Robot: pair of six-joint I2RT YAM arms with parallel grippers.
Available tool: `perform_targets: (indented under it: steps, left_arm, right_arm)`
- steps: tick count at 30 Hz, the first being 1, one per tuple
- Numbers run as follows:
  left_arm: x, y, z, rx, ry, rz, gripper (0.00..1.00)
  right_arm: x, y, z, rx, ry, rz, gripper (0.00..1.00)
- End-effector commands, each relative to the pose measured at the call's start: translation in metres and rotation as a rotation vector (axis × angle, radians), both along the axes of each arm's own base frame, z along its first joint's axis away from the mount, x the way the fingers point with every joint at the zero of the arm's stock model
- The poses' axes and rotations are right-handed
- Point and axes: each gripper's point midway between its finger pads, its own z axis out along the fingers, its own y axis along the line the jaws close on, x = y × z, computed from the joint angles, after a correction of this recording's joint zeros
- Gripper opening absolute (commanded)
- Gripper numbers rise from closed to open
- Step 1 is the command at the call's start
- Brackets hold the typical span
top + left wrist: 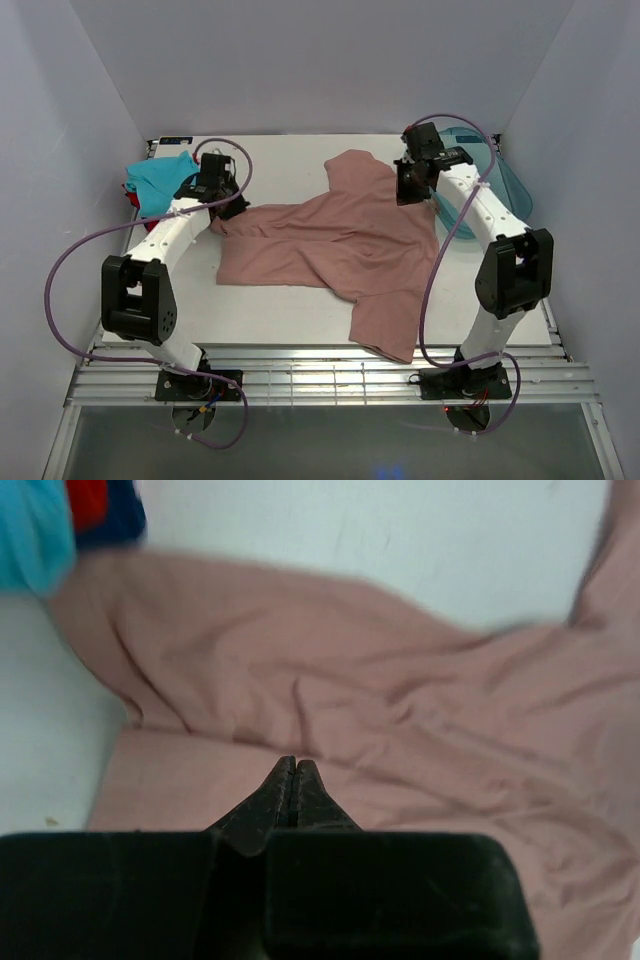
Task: Fold and stack the t-shirts
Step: Flatten the tshirt out
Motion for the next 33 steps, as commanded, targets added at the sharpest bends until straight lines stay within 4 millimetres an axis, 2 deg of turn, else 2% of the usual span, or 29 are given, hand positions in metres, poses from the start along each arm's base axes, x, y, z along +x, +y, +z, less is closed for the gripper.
perform_targets:
  steps: [1, 2, 5, 12, 15, 16, 18, 19, 20, 25, 28, 33]
  left_arm:
    - [-0.055, -0.026, -0.055, -0.020, 0.224, -0.048, 0.00]
    - [-0.066, -0.036, -0.064, -0.015, 0.251, -0.060, 0.00]
    - [-0.080, -0.042, -0.070, -0.012, 0.275, -0.037, 0.00]
    - [-0.098, -0.035, -0.089, 0.020, 0.326, -0.001, 0.00]
    - [-0.108, -0.031, -0.103, 0.035, 0.367, 0.005, 0.00]
    - [-0.114, -0.030, -0.110, 0.037, 0.387, 0.011, 0.00]
    - [-0.121, -0.030, -0.115, 0.040, 0.406, 0.012, 0.00]
    - [-0.123, -0.030, -0.117, 0.037, 0.411, 0.015, 0.00]
    - [-0.128, -0.031, -0.120, 0.037, 0.420, 0.015, 0.00]
    - [-0.143, -0.032, -0.128, 0.055, 0.445, 0.028, 0.00]
    - [-0.155, -0.033, -0.133, 0.063, 0.468, 0.030, 0.00]
    - [-0.178, -0.035, -0.136, 0.066, 0.486, 0.038, 0.00]
  right_arm:
    - [-0.007, 0.026, -0.025, 0.028, 0.087, 0.063, 0.08]
    - [-0.008, 0.040, -0.028, 0.052, 0.106, 0.094, 0.08]
    - [-0.008, 0.060, -0.032, 0.056, 0.124, 0.126, 0.08]
    - [-0.015, 0.093, -0.045, 0.072, 0.164, 0.184, 0.08]
    - [-0.017, 0.109, -0.052, 0.090, 0.191, 0.210, 0.08]
    - [-0.016, 0.116, -0.049, 0.108, 0.189, 0.221, 0.08]
    - [-0.016, 0.127, -0.060, 0.111, 0.219, 0.239, 0.08]
    - [-0.013, 0.134, -0.054, 0.130, 0.216, 0.251, 0.08]
    - [-0.013, 0.141, -0.064, 0.132, 0.242, 0.262, 0.08]
    - [-0.010, 0.176, -0.070, 0.212, 0.282, 0.318, 0.08]
    - [-0.010, 0.204, -0.073, 0.284, 0.287, 0.371, 0.08]
    - [-0.004, 0.234, -0.089, 0.367, 0.297, 0.398, 0.08]
